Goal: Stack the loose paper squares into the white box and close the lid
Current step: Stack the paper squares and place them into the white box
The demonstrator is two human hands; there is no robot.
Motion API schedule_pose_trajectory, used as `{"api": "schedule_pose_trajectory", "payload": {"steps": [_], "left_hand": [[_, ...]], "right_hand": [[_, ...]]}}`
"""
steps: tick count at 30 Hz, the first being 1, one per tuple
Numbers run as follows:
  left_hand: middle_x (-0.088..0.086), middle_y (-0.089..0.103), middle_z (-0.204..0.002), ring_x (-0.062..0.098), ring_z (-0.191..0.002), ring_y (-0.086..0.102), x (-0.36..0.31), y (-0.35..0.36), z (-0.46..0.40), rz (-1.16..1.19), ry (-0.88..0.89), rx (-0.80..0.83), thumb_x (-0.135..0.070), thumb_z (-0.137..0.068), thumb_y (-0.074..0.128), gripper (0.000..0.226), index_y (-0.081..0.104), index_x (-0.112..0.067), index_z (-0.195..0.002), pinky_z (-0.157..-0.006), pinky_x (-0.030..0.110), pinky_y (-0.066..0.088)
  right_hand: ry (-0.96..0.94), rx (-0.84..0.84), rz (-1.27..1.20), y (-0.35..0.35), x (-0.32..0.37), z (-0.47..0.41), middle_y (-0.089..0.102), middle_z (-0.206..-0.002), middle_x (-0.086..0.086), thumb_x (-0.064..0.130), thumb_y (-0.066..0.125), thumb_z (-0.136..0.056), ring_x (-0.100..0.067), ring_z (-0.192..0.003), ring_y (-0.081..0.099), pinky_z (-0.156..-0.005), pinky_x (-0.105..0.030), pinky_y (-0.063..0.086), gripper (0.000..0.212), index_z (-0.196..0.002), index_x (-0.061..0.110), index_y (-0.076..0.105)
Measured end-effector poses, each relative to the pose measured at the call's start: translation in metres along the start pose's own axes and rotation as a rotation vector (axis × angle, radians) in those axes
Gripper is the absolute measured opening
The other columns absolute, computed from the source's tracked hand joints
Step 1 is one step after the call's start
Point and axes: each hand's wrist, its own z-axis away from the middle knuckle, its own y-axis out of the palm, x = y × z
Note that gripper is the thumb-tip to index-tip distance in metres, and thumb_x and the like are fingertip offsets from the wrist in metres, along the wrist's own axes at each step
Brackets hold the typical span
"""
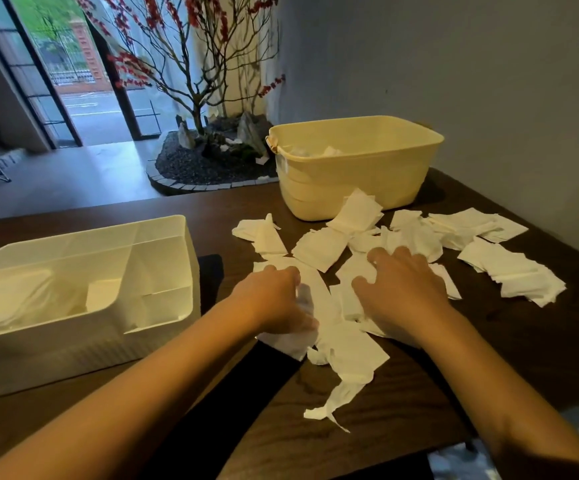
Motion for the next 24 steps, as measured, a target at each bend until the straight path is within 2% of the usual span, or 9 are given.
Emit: {"api": "schedule_pose_trajectory", "payload": {"steps": [2, 4, 9, 12, 15, 17, 20, 22, 24], "left_hand": [[0.002, 0.058, -0.135, 0.021, -0.12, 0.056, 0.0, -0.001, -0.003, 0.05, -0.011, 0.003, -0.05, -0.083, 0.076, 0.073, 0.042, -0.026, -0.144, -0.102, 0.037, 0.048], [0.001, 0.061, -0.132, 0.02, -0.116, 0.058, 0.0, 0.0, -0.005, 0.113, -0.031, 0.006, -0.044, -0.084, 0.077, 0.068, 0.044, -0.028, -0.141, -0.102, 0.036, 0.05], [-0.001, 0.063, -0.128, 0.018, -0.108, 0.062, 0.012, -0.003, -0.004, 0.29, -0.035, 0.001, -0.044, -0.089, 0.071, 0.049, 0.051, -0.03, -0.132, -0.093, 0.03, 0.053], [0.001, 0.059, -0.13, 0.021, -0.11, 0.06, 0.019, -0.01, 0.003, 0.253, -0.055, 0.069, -0.052, -0.084, 0.073, 0.064, 0.046, -0.028, -0.137, -0.089, 0.03, 0.053], [0.004, 0.056, -0.135, 0.024, -0.113, 0.057, 0.024, -0.012, 0.007, 0.227, -0.076, 0.156, -0.037, -0.08, 0.082, 0.072, 0.044, -0.03, -0.14, -0.091, 0.032, 0.051], [0.004, 0.057, -0.133, 0.024, -0.114, 0.055, 0.025, -0.011, 0.007, 0.265, -0.074, 0.163, -0.028, -0.08, 0.083, 0.063, 0.051, -0.028, -0.134, -0.095, 0.033, 0.05], [0.0, 0.057, -0.121, 0.021, -0.11, 0.054, 0.026, -0.01, 0.006, 0.305, -0.012, 0.081, -0.019, -0.087, 0.076, 0.038, 0.061, -0.026, -0.121, -0.084, 0.027, 0.048], [-0.003, 0.059, -0.113, 0.017, -0.107, 0.056, 0.029, -0.013, 0.006, 0.325, 0.03, -0.002, -0.018, -0.091, 0.071, 0.019, 0.064, -0.027, -0.106, -0.084, 0.026, 0.049], [-0.004, 0.063, -0.105, 0.011, -0.095, 0.059, 0.034, -0.018, 0.007, 0.382, 0.061, -0.108, -0.017, -0.093, 0.068, 0.013, 0.063, -0.029, -0.094, -0.081, 0.023, 0.051]], "right_hand": [[-0.02, 0.12, 0.034, 0.003, 0.002, 0.004, 0.035, -0.151, -0.005, 0.052, 0.041, -0.098, -0.028, -0.137, 0.033, -0.103, -0.044, 0.038, 0.057, -0.149, 0.03, 0.031], [-0.064, 0.141, -0.041, 0.007, 0.003, 0.002, 0.036, -0.151, -0.003, 0.049, 0.045, -0.097, -0.027, -0.138, 0.032, -0.104, -0.042, 0.038, 0.056, -0.149, 0.032, 0.032], [-0.113, 0.125, -0.547, 0.0, 0.012, -0.005, 0.047, -0.147, -0.002, 0.032, 0.055, -0.098, -0.022, -0.135, 0.043, -0.099, -0.032, 0.037, 0.045, -0.142, 0.03, 0.045], [-0.115, 0.066, -0.392, -0.004, 0.008, -0.007, 0.046, -0.147, -0.003, 0.028, 0.054, -0.097, -0.024, -0.134, 0.045, -0.103, -0.038, 0.04, 0.05, -0.145, 0.03, 0.042], [-0.09, 0.183, -0.189, -0.009, 0.006, -0.005, 0.044, -0.149, -0.005, 0.03, 0.059, -0.092, -0.026, -0.135, 0.044, -0.102, -0.041, 0.044, 0.064, -0.15, 0.03, 0.032], [-0.079, 0.274, -0.183, -0.011, 0.008, -0.004, 0.043, -0.151, -0.006, 0.022, 0.064, -0.088, -0.027, -0.135, 0.044, -0.099, -0.036, 0.043, 0.072, -0.151, 0.03, 0.029], [-0.084, 0.305, -0.308, -0.009, 0.01, -0.006, 0.044, -0.149, -0.005, 0.011, 0.069, -0.084, -0.025, -0.132, 0.045, -0.093, -0.032, 0.044, 0.075, -0.148, 0.032, 0.036], [-0.09, 0.29, -0.409, -0.008, 0.01, -0.007, 0.049, -0.14, -0.004, 0.005, 0.069, -0.083, -0.021, -0.122, 0.049, -0.084, -0.028, 0.045, 0.07, -0.142, 0.033, 0.045], [-0.111, 0.224, -0.508, -0.006, 0.011, -0.008, 0.053, -0.12, 0.005, 0.001, 0.068, -0.083, -0.016, -0.108, 0.05, -0.076, -0.025, 0.044, 0.064, -0.136, 0.033, 0.051]]}}
